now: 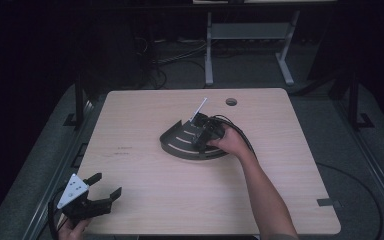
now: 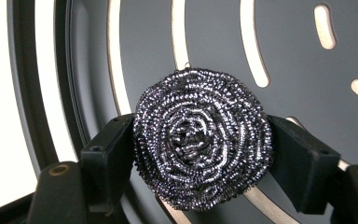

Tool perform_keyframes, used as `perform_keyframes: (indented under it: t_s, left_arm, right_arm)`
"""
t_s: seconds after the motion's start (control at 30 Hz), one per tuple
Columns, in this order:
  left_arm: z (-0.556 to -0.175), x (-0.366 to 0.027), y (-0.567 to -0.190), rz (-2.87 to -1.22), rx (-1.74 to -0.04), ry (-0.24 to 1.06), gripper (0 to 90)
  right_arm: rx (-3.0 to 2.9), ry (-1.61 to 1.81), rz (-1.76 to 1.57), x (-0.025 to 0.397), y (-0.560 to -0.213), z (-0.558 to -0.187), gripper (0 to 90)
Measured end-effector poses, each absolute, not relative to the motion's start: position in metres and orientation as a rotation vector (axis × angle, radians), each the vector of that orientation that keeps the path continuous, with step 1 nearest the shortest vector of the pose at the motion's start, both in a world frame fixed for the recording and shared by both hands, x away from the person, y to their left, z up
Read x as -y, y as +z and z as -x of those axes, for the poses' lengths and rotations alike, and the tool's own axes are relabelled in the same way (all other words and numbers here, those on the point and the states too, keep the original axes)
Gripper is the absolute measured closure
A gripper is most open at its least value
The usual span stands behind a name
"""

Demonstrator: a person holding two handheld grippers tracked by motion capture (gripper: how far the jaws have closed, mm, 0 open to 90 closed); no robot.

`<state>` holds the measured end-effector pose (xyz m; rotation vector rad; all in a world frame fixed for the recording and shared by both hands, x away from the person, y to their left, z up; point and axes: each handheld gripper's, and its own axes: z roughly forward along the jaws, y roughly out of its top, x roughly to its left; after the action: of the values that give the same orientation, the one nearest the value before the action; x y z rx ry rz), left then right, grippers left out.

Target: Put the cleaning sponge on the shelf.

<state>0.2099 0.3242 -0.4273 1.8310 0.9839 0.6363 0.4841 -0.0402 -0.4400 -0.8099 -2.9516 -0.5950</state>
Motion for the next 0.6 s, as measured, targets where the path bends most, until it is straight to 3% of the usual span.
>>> perform_keyframes:
  t_s: [0.6]
  left_arm:
    - [-0.210,-0.322,-0.427,-1.836,-0.978,0.637,13.3]
  right_arm:
    - [2.967,-0.656,0.804,0.044,-0.425,-0.477,19.9]
